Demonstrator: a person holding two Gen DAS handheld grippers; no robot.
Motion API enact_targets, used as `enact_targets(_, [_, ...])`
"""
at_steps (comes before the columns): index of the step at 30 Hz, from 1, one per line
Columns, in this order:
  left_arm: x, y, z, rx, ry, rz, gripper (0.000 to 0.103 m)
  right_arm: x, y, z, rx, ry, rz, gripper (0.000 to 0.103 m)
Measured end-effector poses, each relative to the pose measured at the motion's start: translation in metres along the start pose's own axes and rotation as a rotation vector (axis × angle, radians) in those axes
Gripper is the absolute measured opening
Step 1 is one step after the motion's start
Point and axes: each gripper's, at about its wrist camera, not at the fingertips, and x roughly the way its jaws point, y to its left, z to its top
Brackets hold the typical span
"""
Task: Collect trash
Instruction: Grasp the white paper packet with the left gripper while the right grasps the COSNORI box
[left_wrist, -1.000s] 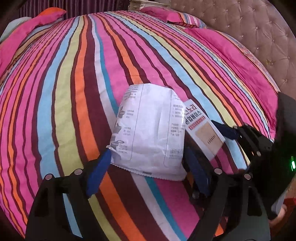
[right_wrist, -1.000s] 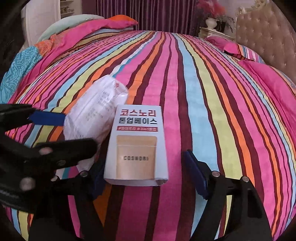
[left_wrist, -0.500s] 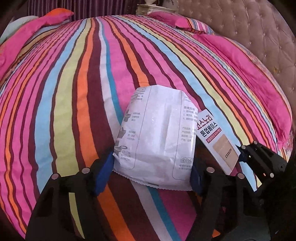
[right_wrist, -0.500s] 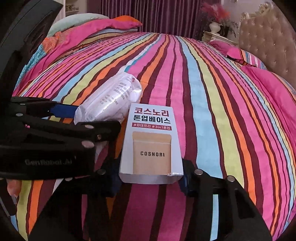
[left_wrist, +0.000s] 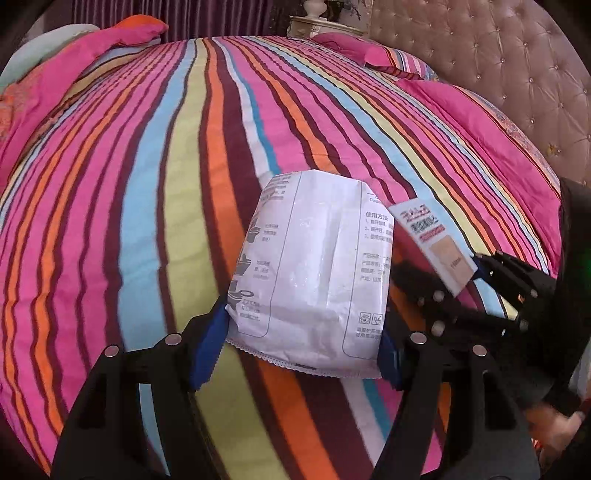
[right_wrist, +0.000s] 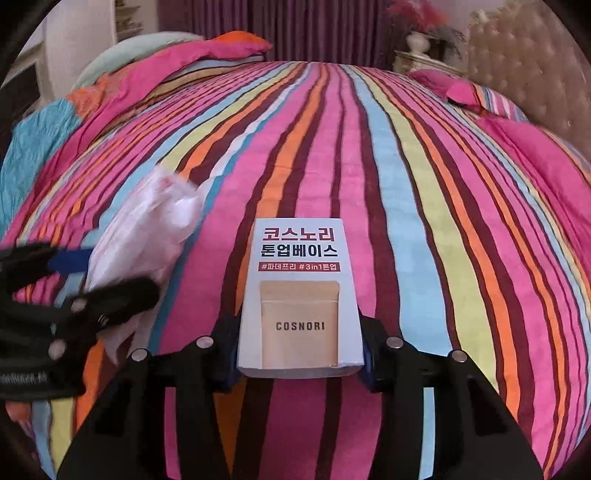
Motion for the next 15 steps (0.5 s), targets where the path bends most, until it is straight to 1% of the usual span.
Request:
enact_targets(3, [-0.012, 0.000, -0.010, 0.001, -0.011, 0.011, 0.067, -0.011, -0.003, -0.004, 0.043, -0.002, 0.013, 0.045])
enact_targets(7, [-0.034, -0.001, -0.030, 0.000, -0.024, 0.019, 0.067, -0.034, 0.001, -0.018, 0.054, -0.011, -0.006, 0.045])
enact_targets(11, [-0.059, -0.004, -0.055, -0.004, -0.036, 0.031, 0.067, -0.062, 0.004, -0.041, 0.087, -0.019, -0.014, 0.045])
enact_targets(15, [-0.080, -0.008, -0.082, -0.011, -0.033, 0.045, 0.067, -0.085, 0.009, -0.065, 0.102, -0.016, -0.001, 0.045])
